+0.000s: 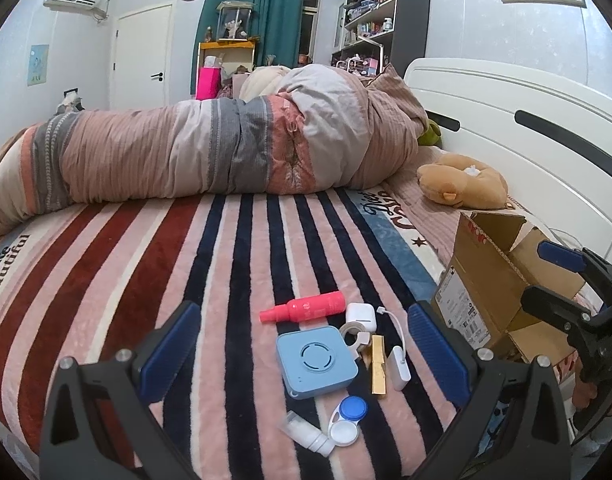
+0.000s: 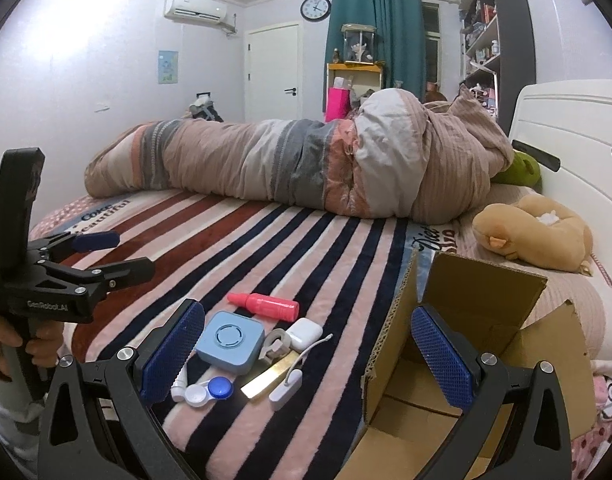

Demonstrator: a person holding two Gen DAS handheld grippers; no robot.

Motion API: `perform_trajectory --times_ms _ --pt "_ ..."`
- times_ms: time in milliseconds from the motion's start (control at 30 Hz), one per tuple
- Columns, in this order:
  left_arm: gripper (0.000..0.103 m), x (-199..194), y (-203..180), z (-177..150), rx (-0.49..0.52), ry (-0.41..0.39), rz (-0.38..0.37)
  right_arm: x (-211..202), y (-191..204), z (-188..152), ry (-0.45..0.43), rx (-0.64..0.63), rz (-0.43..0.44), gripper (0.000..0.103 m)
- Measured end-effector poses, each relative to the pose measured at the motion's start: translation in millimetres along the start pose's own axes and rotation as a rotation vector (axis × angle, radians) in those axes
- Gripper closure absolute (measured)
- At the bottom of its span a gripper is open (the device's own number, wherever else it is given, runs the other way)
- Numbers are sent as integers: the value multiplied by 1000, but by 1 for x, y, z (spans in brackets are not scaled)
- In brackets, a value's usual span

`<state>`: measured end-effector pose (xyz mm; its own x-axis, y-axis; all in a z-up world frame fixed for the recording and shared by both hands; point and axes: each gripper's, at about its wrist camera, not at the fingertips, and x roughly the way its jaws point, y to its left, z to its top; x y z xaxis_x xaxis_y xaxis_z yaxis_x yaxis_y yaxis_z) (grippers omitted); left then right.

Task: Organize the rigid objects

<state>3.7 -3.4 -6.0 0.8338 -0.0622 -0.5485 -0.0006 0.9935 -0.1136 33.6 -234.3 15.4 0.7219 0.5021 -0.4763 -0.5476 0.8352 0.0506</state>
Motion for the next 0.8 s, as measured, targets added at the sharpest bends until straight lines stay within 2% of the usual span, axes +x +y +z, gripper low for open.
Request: perform_trajectory --times_ms 567,800 --pt "0 3 -2 0 4 4 -1 3 -5 0 10 31 -59 0" --pt "0 4 -2 0 1 3 -5 2 -3 -1 6 34 -48 0"
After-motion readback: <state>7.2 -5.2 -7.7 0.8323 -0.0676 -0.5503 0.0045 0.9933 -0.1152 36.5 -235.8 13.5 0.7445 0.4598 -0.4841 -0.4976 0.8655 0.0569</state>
